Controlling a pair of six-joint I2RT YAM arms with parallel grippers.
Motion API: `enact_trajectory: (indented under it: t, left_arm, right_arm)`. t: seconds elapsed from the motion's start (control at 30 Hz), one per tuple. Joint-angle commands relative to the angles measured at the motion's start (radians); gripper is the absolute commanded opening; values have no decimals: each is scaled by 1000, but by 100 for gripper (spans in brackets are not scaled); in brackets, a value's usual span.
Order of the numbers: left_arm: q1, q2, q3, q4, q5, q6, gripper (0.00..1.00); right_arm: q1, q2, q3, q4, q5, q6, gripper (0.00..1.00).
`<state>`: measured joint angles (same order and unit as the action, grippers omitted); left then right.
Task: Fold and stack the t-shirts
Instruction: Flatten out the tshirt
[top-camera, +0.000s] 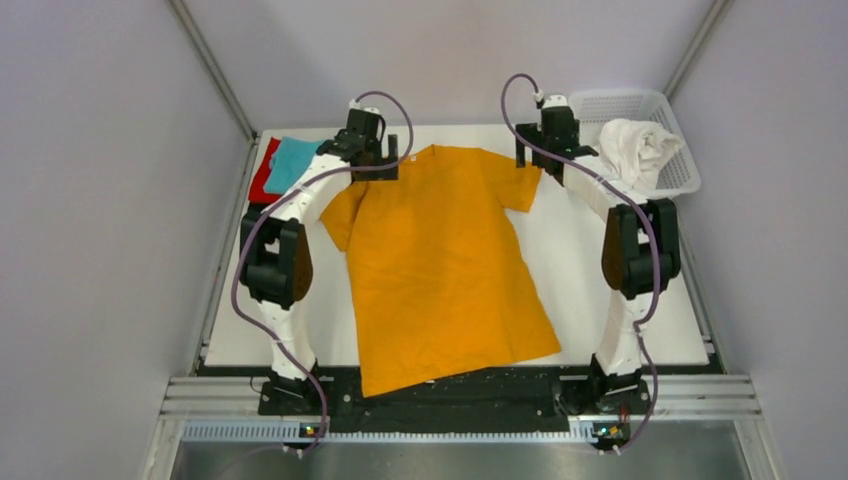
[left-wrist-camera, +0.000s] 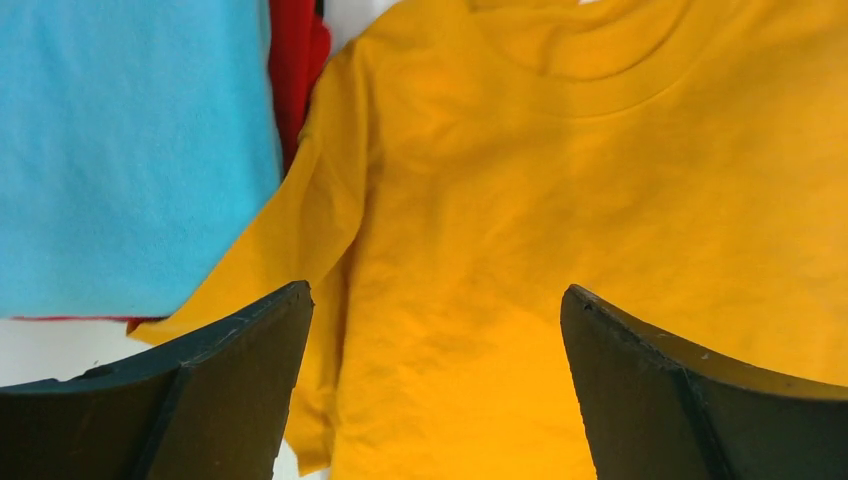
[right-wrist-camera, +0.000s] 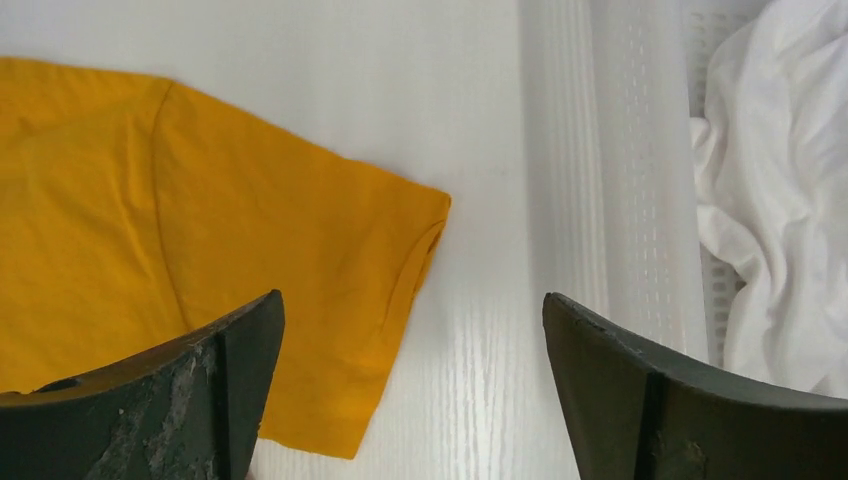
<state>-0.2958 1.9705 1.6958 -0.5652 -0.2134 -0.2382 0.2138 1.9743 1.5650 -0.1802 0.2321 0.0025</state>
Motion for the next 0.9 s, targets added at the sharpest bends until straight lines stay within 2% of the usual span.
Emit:
enact_trajectory:
  t: [0.0, 0.13, 0.2, 0.33, 0.5, 0.7, 0.87]
  left_arm:
    - [-4, -75, 13, 104, 110, -10, 99]
    - [-3, -23, 45, 110, 148, -15, 99]
    - [-2, 18, 74, 111, 187, -23, 99]
    - [-2, 94, 118, 130, 319, -30, 99]
    - [-2, 189, 153, 123, 355, -41, 99]
    - [-3, 294, 190, 100, 392, -65, 99]
    - [-3, 321, 168, 43, 382, -93, 99]
  right_arm:
    - [6, -136, -4, 31, -44, 133, 99]
    - [23, -285, -168, -13, -97, 232, 99]
    - [52, -361, -275, -22, -211, 263, 99]
    - [183, -491, -468, -82, -353, 301, 99]
    - [318, -614, -731, -89, -489, 454, 99]
    - [379, -665, -900, -117, -516, 567, 99]
    - [354, -584, -898, -181, -383, 617, 99]
